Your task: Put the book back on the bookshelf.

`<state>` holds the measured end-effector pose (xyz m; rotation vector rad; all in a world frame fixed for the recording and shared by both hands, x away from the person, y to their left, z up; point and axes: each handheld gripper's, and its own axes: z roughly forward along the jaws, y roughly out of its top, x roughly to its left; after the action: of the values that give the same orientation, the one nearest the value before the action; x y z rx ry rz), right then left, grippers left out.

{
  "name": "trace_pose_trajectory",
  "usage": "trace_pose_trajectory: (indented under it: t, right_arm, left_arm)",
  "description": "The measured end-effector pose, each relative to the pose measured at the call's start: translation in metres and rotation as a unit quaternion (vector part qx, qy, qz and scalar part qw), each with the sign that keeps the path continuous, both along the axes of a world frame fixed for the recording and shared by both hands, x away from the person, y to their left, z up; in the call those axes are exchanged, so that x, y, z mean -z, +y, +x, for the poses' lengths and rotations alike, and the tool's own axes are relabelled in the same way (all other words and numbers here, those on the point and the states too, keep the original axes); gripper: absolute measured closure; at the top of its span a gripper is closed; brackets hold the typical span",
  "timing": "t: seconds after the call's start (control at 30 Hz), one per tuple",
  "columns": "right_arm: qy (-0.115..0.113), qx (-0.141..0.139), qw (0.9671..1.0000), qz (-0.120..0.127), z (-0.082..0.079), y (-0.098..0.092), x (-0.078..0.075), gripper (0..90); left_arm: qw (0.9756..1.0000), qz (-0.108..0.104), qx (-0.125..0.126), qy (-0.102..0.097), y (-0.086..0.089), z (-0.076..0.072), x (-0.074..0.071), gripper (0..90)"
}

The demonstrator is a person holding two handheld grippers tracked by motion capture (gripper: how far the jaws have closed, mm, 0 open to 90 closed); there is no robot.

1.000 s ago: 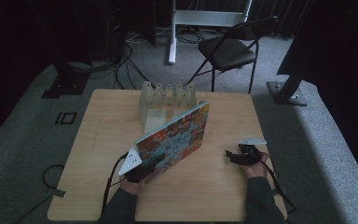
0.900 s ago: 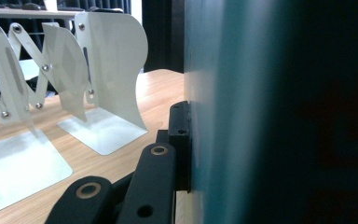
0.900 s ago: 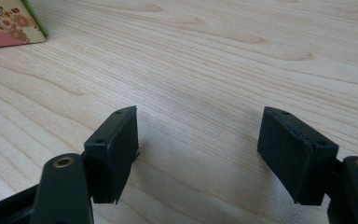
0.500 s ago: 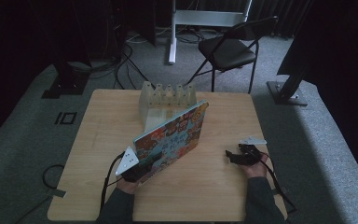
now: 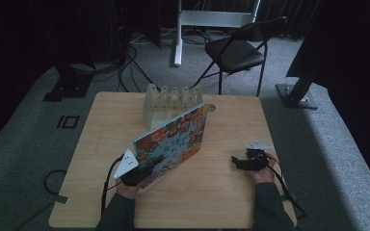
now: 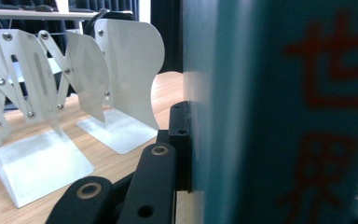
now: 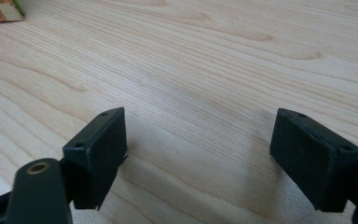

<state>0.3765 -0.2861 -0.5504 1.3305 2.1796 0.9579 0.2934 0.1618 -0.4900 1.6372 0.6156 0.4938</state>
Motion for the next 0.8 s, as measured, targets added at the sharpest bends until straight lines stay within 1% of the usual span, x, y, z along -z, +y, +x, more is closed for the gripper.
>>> trace_pose_trajectory:
  t: [0.07,0.2,0.47,0.63,0.8]
  right_arm:
    - [0.001,0.003,1.0000,-0.001,0.000,0.000,0.000,15.6]
    - [0.002,0.004,1.0000,-0.001,0.000,0.000,0.000,15.6]
    - [0.002,0.004,1.0000,-0.001,0.000,0.000,0.000,15.6]
    - [0.002,0.004,1.0000,0.000,0.000,0.000,0.000,15.5]
    - [0.002,0.004,1.0000,0.000,0.000,0.000,0.000,15.5]
  left_arm:
    - [1.0000,-0.001,-0.001,0.001,0.002,0.000,0.000,81.0]
    - [1.0000,-0.007,-0.005,0.004,0.007,0.000,-0.001,81.0]
    - [0.9999,-0.006,-0.015,0.005,0.014,-0.002,-0.002,81.0]
    - [0.9997,-0.012,-0.021,0.009,0.018,-0.001,-0.002,81.0]
    - [0.9996,-0.009,-0.026,0.008,0.020,-0.003,-0.004,81.0]
